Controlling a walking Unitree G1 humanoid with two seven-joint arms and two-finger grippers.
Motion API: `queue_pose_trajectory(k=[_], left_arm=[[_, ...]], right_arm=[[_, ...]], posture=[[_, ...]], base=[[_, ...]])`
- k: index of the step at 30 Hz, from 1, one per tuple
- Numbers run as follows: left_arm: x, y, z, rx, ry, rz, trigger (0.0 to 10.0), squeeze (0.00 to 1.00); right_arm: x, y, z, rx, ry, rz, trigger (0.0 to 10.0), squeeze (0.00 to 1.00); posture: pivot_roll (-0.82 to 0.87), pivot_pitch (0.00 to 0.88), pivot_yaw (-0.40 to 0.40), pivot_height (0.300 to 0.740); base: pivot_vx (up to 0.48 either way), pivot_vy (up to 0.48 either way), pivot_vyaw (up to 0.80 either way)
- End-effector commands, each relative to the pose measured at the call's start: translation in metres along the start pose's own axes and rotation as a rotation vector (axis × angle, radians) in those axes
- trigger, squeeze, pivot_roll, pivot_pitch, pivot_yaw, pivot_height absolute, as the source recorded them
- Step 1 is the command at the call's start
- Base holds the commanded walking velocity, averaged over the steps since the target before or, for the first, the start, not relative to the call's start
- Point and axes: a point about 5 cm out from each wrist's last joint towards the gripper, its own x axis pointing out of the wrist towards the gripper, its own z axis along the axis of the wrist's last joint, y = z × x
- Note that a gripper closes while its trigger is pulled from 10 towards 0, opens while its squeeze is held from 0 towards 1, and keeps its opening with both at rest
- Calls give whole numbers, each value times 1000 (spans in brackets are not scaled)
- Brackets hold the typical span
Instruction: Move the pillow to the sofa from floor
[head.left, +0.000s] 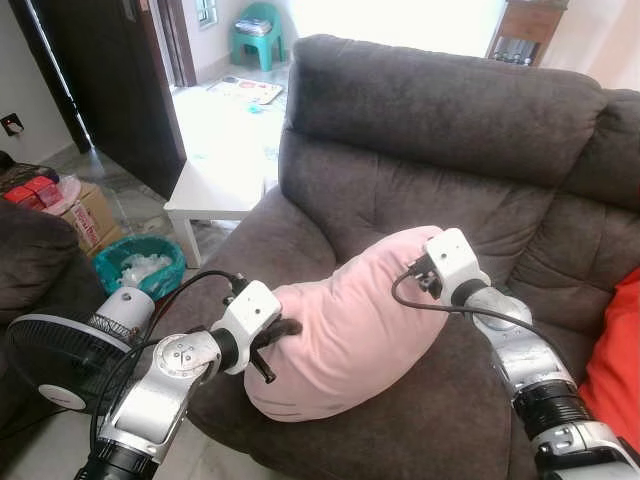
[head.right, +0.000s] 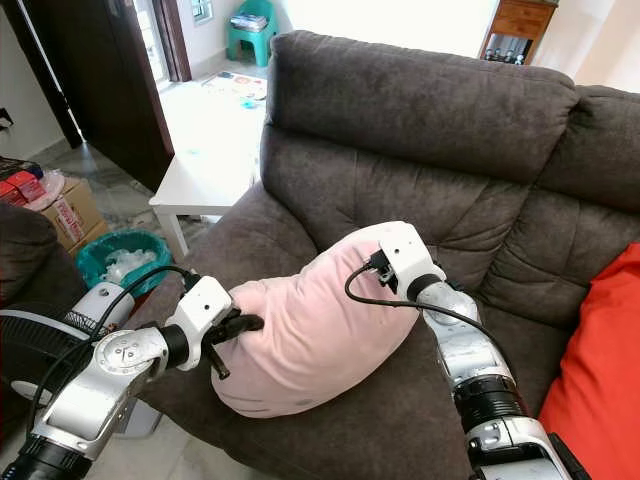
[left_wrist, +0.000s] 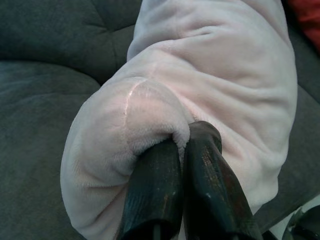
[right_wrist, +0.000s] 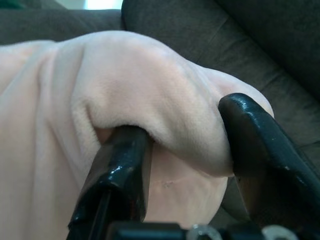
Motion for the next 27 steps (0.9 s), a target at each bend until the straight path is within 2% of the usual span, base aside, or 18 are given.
queue_pose_trajectory(k=[1,8,9,10,14,15,16,17,20,21,22,23,24,25,27], left_arm=[[3,4,10,37,-39,10,10000,0],[3,6,4,52,-16,36,10000,0],[3,6,4,53,-15,37,10000,0],[4,6,4,53,-15,37,10000,0],[5,5,3,57,-13,38,10000,0],[5,5,3,58,-13,39,10000,0],[5,6,3,59,-12,42,10000,0],[5,6,2,60,-10,45,10000,0],[3,12,-3,70,16,102,10000,0],[2,20,-7,79,49,178,10000,0],[2,20,-7,79,49,178,10000,0],[1,26,-12,68,73,240,10000,0],[1,26,-12,68,73,240,10000,0],[-1,36,-16,57,96,351,10000,0],[-4,48,-22,24,122,481,10000,0]], right_arm=[[2,8,6,-44,-19,58,10000,0],[0,1,1,-130,14,76,10000,0],[0,0,1,-129,15,74,10000,416],[0,-4,1,-122,14,48,10000,1000],[1,-13,2,-155,30,-22,10000,1000],[1,-13,1,-162,36,-23,10000,941],[1,-12,-1,-178,49,-12,10000,541],[0,-11,-2,-184,53,-5,10000,0],[-2,-10,-10,-204,78,-19,10000,0],[-3,-11,-14,-209,93,-51,10000,0],[-3,-11,-14,-209,93,-51,10000,0],[-4,-13,-17,-208,104,-71,10000,0],[-4,-13,-17,-208,104,-71,10000,0],[-6,-15,-21,-191,118,-111,10000,0],[-10,-18,-30,-183,139,-159,10000,0]], posture=[[81,4,-75,740],[81,0,-76,740],[80,0,-77,740],[80,0,-78,740],[79,0,-78,740],[79,0,-78,740],[79,0,-78,740],[82,1,-78,740],[84,3,-78,740],[85,5,-79,740],[85,5,-79,740],[84,7,-78,740],[84,7,-78,740],[83,8,-77,740],[81,9,-76,740]], base=[[0,0,0],[0,0,0],[0,0,0],[0,0,0],[0,0,0],[0,0,0],[0,0,0],[0,0,0],[0,0,0],[0,0,0],[0,0,0],[0,0,0],[0,0,0],[0,0,0],[0,0,0]])
